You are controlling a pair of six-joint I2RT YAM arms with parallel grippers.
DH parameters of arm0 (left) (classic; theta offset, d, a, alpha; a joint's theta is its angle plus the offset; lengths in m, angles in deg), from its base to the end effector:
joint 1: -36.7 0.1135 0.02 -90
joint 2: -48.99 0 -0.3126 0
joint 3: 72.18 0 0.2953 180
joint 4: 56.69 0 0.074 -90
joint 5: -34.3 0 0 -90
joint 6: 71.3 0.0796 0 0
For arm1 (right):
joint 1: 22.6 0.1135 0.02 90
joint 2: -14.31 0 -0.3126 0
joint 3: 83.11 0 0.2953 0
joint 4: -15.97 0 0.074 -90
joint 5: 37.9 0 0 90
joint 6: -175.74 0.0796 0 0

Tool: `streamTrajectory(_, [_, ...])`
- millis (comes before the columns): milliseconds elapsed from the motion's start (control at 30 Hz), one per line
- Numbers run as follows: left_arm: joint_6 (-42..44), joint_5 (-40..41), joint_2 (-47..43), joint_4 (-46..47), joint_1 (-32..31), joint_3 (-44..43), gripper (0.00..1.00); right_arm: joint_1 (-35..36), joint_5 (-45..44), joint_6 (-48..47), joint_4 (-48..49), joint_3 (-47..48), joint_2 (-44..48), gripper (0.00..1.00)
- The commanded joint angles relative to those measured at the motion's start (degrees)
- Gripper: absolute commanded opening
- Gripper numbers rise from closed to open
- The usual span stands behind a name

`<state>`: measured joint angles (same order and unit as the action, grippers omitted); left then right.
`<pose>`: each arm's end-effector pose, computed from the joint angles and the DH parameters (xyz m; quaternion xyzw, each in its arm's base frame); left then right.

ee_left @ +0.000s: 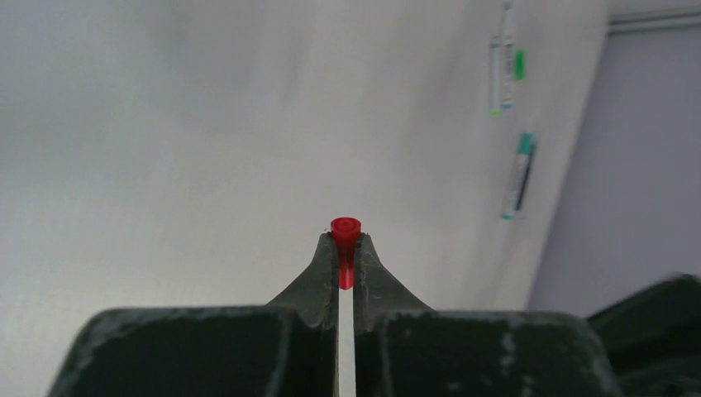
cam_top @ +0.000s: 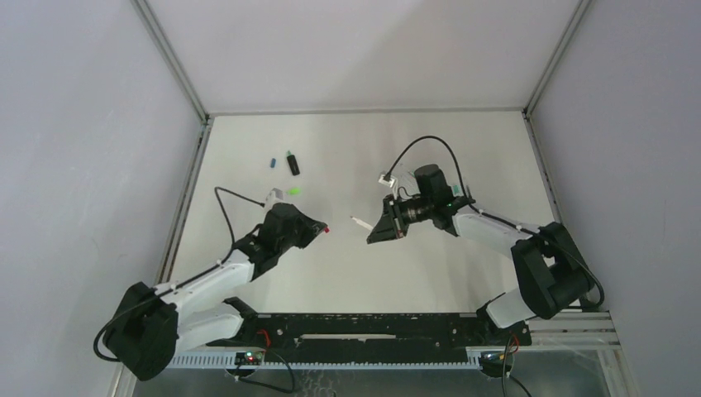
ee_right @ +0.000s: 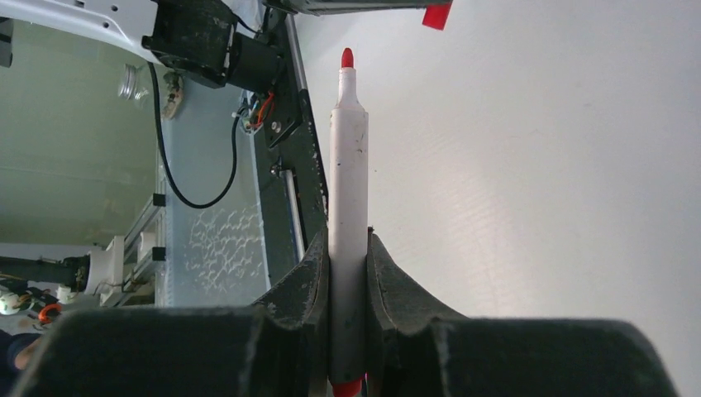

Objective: Insert the pens into the pen caps
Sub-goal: Insert the pen cap onto the pen.

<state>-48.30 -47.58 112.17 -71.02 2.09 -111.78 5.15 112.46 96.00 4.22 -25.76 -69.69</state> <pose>0.2287 -0.1442 0.1805 -0.2798 0.8520 -0.2992 0.3261 0.2688 0.2196 0.2215 -0.3346 0.7360 0.5505 0.2083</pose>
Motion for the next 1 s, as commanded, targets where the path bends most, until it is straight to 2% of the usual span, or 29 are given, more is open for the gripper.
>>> streamTrajectory(0, [-9.63, -1.19, -5.33, 9.01, -0.27, 4.41, 0.0, 5.28, -5.95, 6.72, 5.72, -0.36, -1.96, 0.0])
streamTrajectory(200, [-19.49, -1.68, -9.89, 11.39, -0.54, 10.6, 0.0, 11.53, -15.58, 6.21, 2.0, 1.99, -4.3, 0.0])
streamTrajectory(533, [-29.2, -1.01, -12.77, 9.29, -1.14, 14.69, 0.0, 17.95, -23.03, 6.79, 0.3, 4.0, -7.4, 0.0])
streamTrajectory(967, [-31.1, -1.48, -12.9, 7.16, -1.67, 14.43, 0.0, 18.55, -24.69, 7.03, -1.59, 5.14, -9.72, 0.0])
